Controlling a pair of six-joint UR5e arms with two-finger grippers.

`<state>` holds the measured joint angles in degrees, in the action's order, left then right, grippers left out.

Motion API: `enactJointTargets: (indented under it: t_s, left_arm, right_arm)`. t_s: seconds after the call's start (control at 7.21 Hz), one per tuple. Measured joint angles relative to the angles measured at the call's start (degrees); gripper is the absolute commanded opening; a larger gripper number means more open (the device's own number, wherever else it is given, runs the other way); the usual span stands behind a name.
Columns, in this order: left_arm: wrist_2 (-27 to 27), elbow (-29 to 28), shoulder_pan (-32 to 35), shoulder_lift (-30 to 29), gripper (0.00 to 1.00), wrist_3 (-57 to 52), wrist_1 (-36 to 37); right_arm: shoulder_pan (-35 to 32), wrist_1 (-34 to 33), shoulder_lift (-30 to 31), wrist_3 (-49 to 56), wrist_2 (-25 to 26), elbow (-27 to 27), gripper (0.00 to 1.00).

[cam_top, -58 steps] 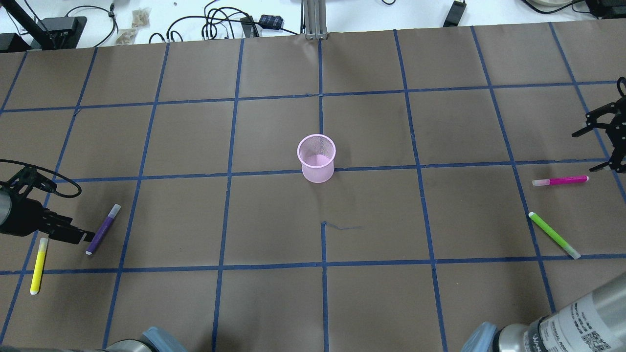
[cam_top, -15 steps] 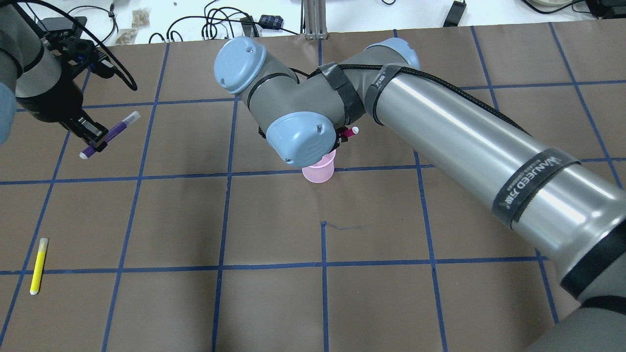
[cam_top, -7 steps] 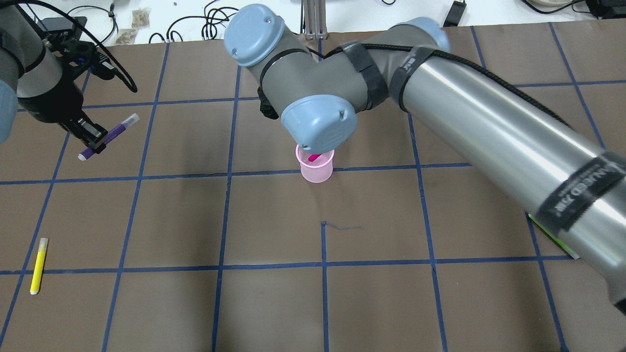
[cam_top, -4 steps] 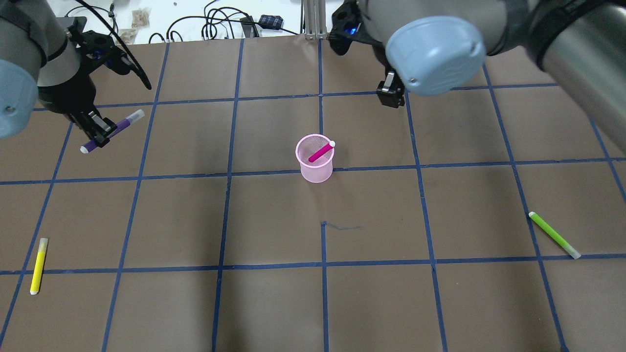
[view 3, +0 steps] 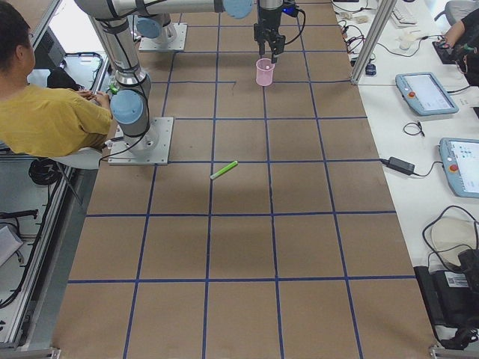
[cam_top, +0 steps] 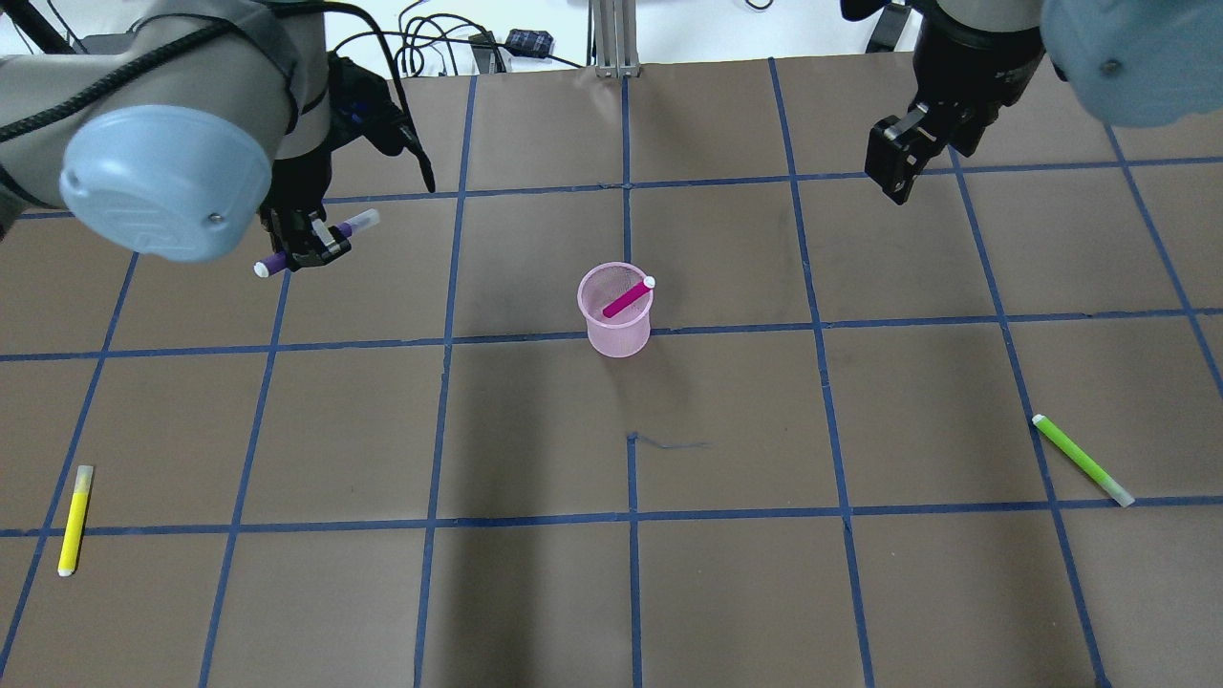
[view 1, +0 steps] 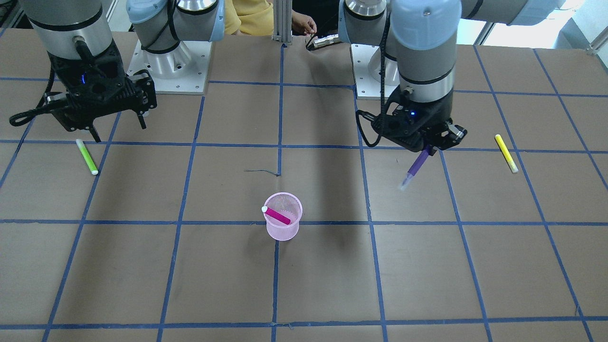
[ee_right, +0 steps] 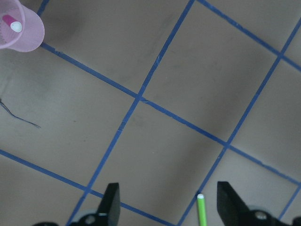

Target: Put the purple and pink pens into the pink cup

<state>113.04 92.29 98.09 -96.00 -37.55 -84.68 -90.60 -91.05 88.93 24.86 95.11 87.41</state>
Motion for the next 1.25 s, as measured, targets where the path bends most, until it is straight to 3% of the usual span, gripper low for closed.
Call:
enactJointTargets:
  t_s: [0.42,0.83,1.25]
  left_arm:
    - [4.76,0.49,8.33,-3.51,0.0,-2.47,1.09]
    - [16.87,1.18,16.93,-7.1,0.0,-2.86,3.31]
    - [27.19,1.49,23.03,-11.56,0.0,-2.9,8.57]
  right_arm:
    - [1.01,-5.35,5.7,-17.74,-5.15,7.76,0.82]
    - [0.76,-6.62,5.0,-28.47,-7.17,6.76,0.84]
    - [0.53,-6.01,3.86,-30.29,-6.75,5.58,0.87]
